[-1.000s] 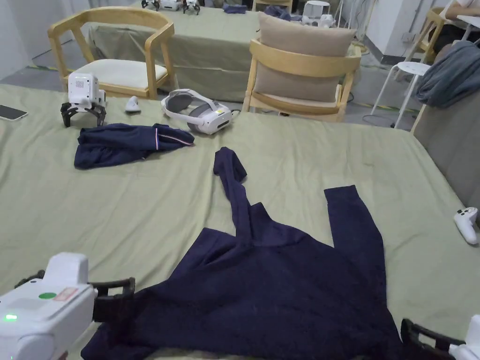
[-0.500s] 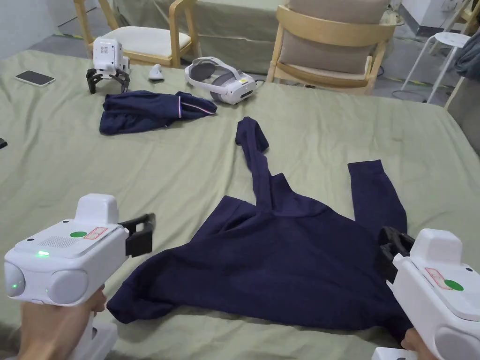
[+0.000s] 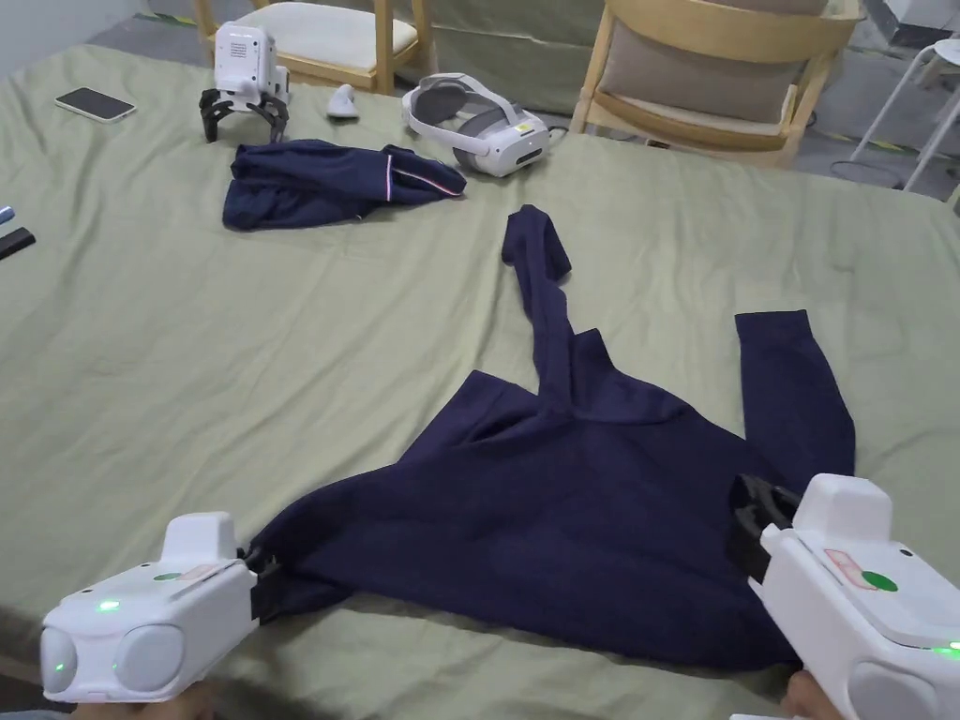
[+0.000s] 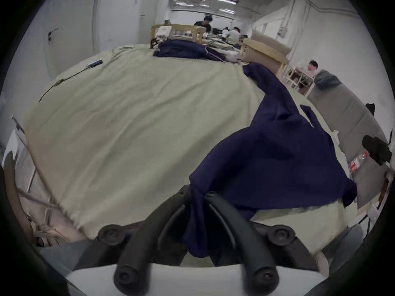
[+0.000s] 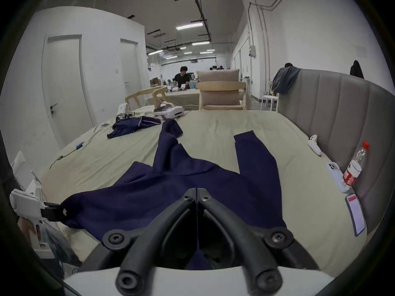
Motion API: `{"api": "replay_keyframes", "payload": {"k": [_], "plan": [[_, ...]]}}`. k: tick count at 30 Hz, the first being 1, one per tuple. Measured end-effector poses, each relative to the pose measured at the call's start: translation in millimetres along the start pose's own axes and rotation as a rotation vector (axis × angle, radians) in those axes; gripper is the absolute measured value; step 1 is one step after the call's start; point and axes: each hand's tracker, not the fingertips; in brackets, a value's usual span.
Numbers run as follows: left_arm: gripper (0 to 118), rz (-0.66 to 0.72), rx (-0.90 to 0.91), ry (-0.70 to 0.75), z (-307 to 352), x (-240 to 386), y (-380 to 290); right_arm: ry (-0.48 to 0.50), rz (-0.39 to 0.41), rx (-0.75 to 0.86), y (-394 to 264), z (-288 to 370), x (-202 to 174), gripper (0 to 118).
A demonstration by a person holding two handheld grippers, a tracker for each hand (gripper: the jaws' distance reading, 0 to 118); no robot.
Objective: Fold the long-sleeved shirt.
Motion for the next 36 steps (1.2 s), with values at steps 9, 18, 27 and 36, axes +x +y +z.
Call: {"api": "replay_keyframes", "payload": {"k": [9,18,27,36], "plan": [[12,-0.032,0.018,-0.026,5.2,0.8,17.2,0.064,0.049,-0.229,56.9,-145.0,10.2,117],[12,-0.055,-0.029,-0.014,-7.0,6.1,27.0,0.035,0.094,-0.519,71.8,-305.5,41.9,98],[12,-0.058,-0.036,-0.037,-5.5,9.1,32.4,0.120,0.253,-0.552,75.1,-268.6,28.6,5],[12,-0.078,0.099,-0.081,41.1,18.3,42.0,0.168,0.122,-0.137,134.2,-145.1,57.0,5]]}}
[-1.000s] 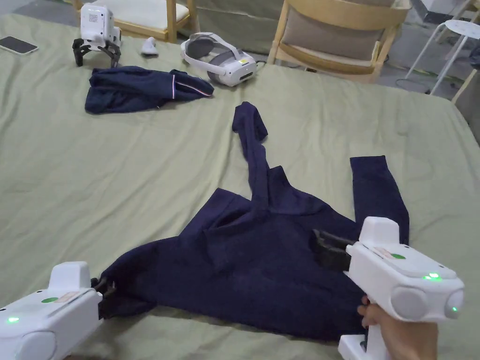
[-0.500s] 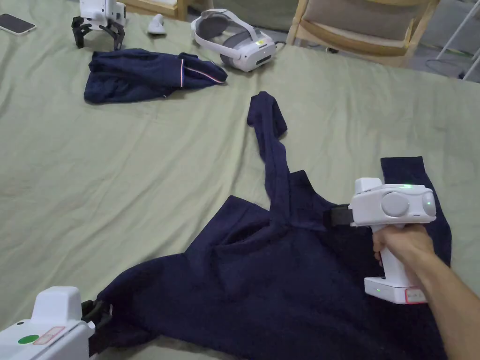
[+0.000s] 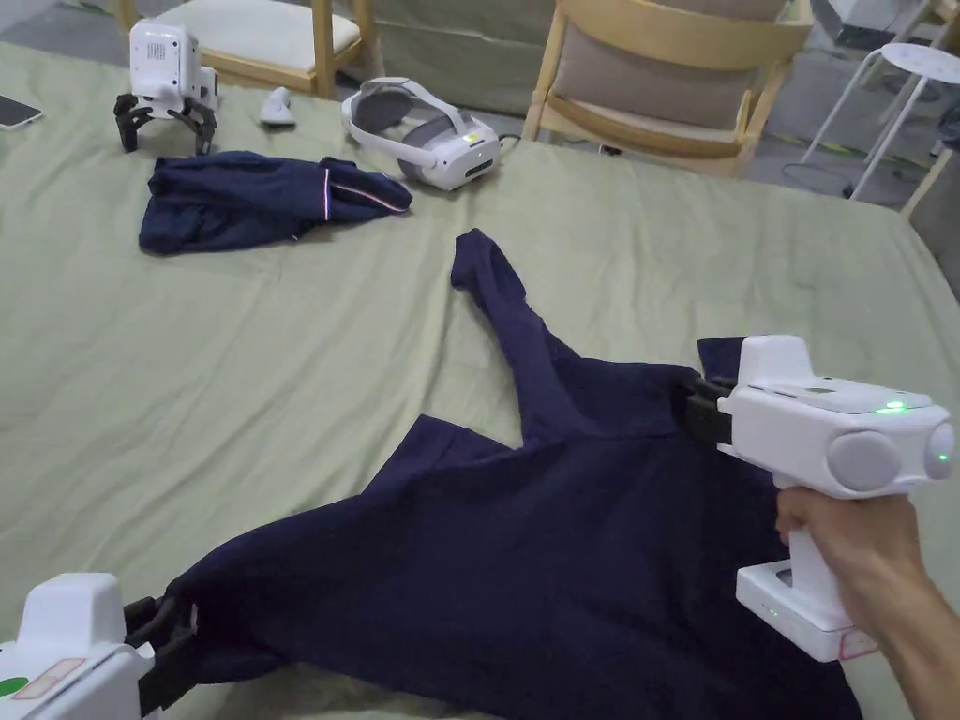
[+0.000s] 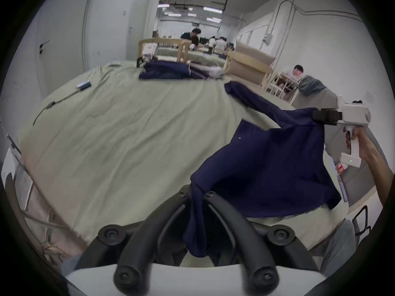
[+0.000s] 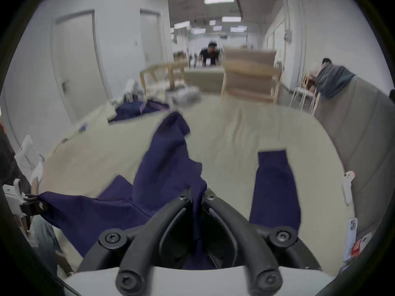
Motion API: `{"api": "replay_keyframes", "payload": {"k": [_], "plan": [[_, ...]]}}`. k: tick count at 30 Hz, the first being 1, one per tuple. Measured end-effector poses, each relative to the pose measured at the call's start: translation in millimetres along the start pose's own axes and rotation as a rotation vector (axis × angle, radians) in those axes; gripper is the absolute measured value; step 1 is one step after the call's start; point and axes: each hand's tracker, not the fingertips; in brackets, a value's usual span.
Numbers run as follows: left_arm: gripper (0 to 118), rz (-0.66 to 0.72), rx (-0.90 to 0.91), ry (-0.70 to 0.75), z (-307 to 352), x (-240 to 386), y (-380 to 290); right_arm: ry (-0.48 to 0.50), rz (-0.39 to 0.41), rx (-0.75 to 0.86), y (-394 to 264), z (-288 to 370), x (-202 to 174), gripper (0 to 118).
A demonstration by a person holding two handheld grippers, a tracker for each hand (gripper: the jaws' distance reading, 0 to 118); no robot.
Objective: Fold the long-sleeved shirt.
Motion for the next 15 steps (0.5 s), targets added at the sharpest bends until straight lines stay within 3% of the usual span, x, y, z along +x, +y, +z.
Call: {"api": "replay_keyframes", "payload": {"k": [7,11,15], "plan": [[12,-0.052,0.247,-0.069,64.5,18.5,78.4,-0.022,0.056,0.315,65.1,163.1,-17.2,5],[12,-0.107,0.419,-0.092,105.9,39.5,149.3,-0.017,0.062,0.440,116.0,233.5,-17.3,5],[12,-0.154,0.533,-0.122,140.1,61.1,225.3,-0.085,0.090,0.515,165.3,278.5,-16.0,5]]}}
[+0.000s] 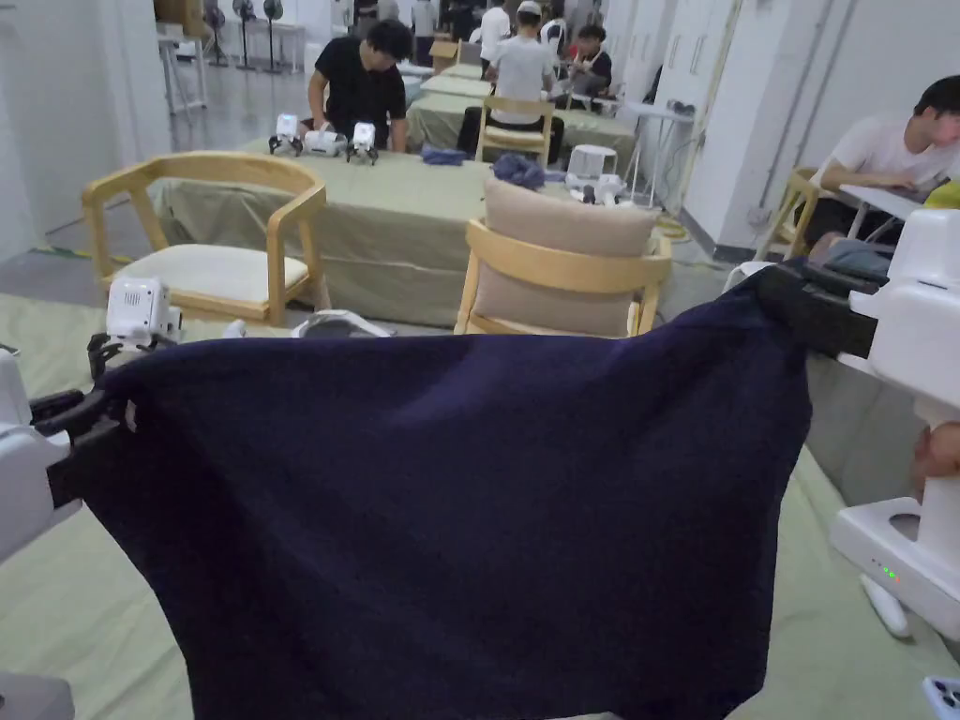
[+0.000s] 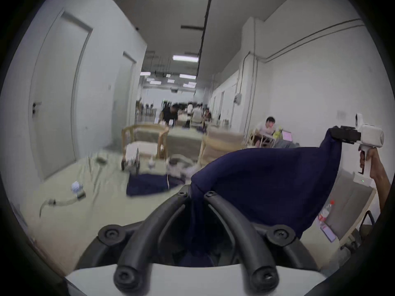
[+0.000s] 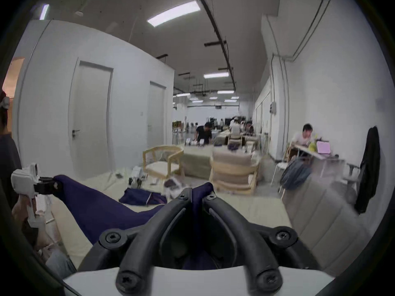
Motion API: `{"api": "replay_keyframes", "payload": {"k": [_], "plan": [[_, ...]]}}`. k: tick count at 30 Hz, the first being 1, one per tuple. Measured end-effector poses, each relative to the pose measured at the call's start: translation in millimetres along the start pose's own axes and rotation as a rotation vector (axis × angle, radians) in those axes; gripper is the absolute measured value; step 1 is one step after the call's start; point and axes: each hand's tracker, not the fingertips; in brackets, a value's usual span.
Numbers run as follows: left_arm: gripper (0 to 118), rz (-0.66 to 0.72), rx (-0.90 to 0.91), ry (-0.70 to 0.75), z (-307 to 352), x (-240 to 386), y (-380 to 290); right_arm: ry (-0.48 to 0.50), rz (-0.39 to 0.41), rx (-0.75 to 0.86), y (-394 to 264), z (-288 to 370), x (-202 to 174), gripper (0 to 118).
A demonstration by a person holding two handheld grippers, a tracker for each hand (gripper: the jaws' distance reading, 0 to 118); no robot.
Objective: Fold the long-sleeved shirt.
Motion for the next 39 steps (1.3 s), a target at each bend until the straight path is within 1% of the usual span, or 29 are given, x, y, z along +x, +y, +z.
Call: {"api": "replay_keyframes", "payload": {"k": [2,7,10,13,19,20,23,24,25,26,28,32,34,35,37,39], "plan": [[12,-0.035,0.046,-0.022,-7.4,4.7,42.8,-0.011,-0.018,0.051,29.6,5.4,4.9,5],[12,-0.037,0.094,-0.030,-30.7,11.8,128.9,-0.085,-0.032,0.182,98.1,12.5,10.4,5],[12,-0.093,0.131,-0.003,-41.2,25.0,172.7,-0.124,-0.032,0.207,134.5,5.5,11.0,5],[12,-0.092,0.143,0.009,-58.4,31.9,212.4,-0.143,-0.039,0.225,163.4,-8.6,14.2,5],[12,-0.113,0.171,0.055,-101.7,41.6,281.1,-0.230,0.023,0.236,205.5,-51.0,19.2,5],[12,-0.107,0.172,0.059,-109.9,42.2,292.4,-0.246,0.021,0.236,211.4,-59.0,20.4,5],[12,-0.102,0.186,0.091,-134.4,43.9,316.3,-0.277,0.026,0.256,227.1,-81.3,23.7,5],[12,-0.091,0.209,0.114,-141.1,44.7,320.9,-0.294,0.047,0.263,232.2,-87.6,23.4,5],[12,-0.115,0.210,0.130,-150.7,46.8,327.2,-0.309,0.076,0.280,238.9,-95.2,23.6,5],[12,-0.135,0.243,0.162,-158.1,47.2,332.8,-0.312,0.082,0.308,243.4,-102.6,24.7,5],[12,-0.098,0.262,0.158,-176.1,44.3,345.8,-0.322,0.075,0.320,255.2,-121.3,26.5,5],[12,-0.081,0.270,0.191,-217.5,39.1,365.5,-0.333,0.059,0.364,275.0,-157.8,27.8,5],[12,-0.078,0.285,0.225,-236.4,36.8,371.0,-0.329,0.066,0.392,281.4,-174.7,25.0,5],[12,-0.086,0.277,0.229,-245.8,35.4,376.3,-0.341,0.069,0.395,284.3,-183.7,23.1,5],[12,-0.054,0.306,0.239,-255.7,30.0,383.9,-0.338,0.066,0.414,287.6,-197.5,23.5,5],[12,-0.045,0.333,0.240,-262.4,25.8,395.8,-0.347,0.096,0.432,288.0,-207.1,23.4,5]]}}
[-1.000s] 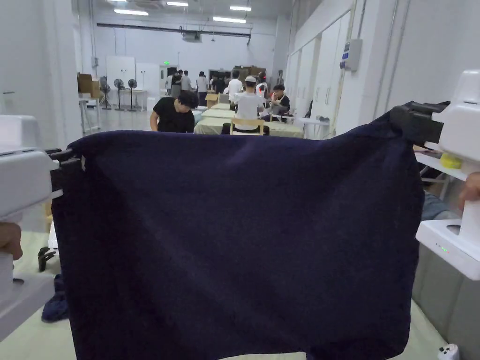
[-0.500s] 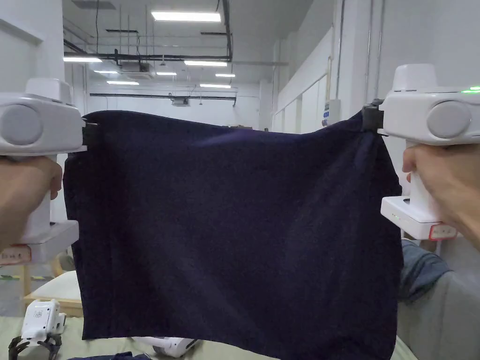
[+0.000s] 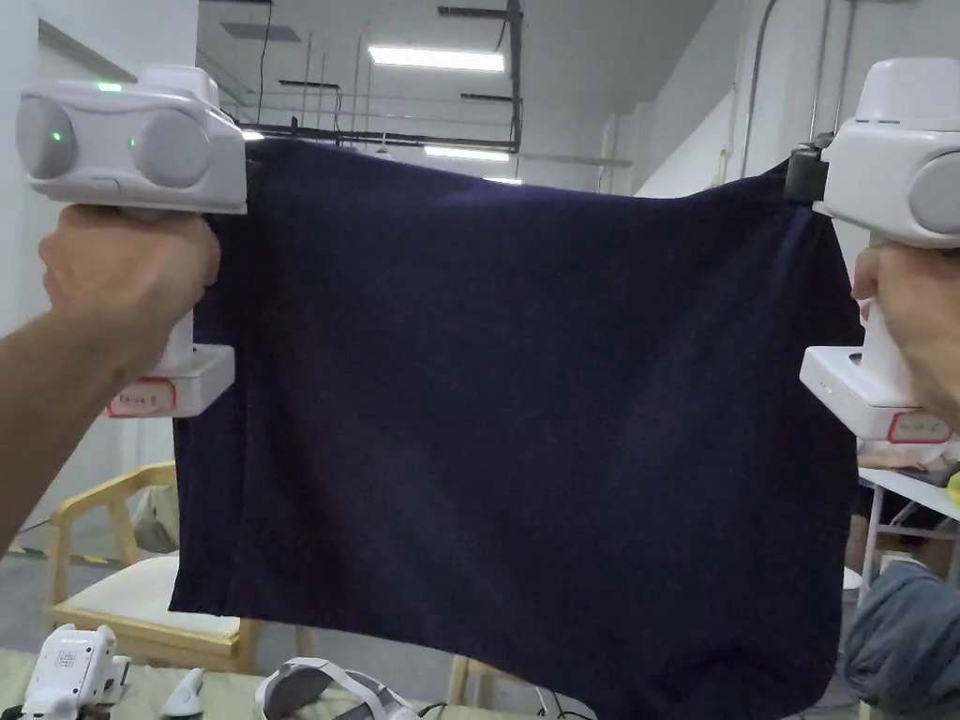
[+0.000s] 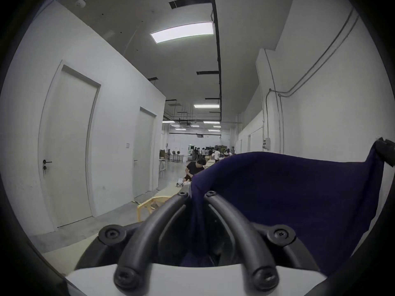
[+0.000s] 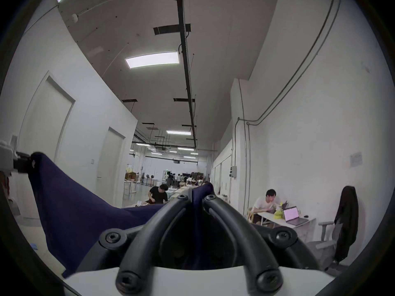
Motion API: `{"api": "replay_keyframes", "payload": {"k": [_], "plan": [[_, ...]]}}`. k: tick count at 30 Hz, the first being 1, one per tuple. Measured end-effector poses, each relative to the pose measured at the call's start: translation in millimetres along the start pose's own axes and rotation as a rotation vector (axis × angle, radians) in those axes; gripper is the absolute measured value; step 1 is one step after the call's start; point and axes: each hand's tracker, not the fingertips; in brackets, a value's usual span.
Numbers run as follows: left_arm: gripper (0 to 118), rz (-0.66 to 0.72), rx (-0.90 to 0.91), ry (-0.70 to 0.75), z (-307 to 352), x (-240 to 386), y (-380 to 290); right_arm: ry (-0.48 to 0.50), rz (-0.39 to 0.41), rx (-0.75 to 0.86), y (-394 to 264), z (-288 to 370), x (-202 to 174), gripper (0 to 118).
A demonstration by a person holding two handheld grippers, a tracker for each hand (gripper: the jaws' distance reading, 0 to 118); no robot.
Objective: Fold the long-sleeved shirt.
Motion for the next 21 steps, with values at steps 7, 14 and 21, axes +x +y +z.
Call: {"api": "replay_keyframes", "payload": {"k": [7,14,21], "plan": [[12,-0.041,0.059,0.009,-11.7,0.8,24.8,-0.005,0.007,0.054,6.5,-19.7,-2.8,5],[12,-0.085,-0.042,-0.016,-20.9,-2.5,-37.9,0.033,0.034,-0.070,-57.7,-15.2,2.2,5],[12,-0.180,-0.278,-0.075,5.3,-6.3,-178.0,0.097,0.054,-0.322,-188.4,32.7,8.6,5]]}}
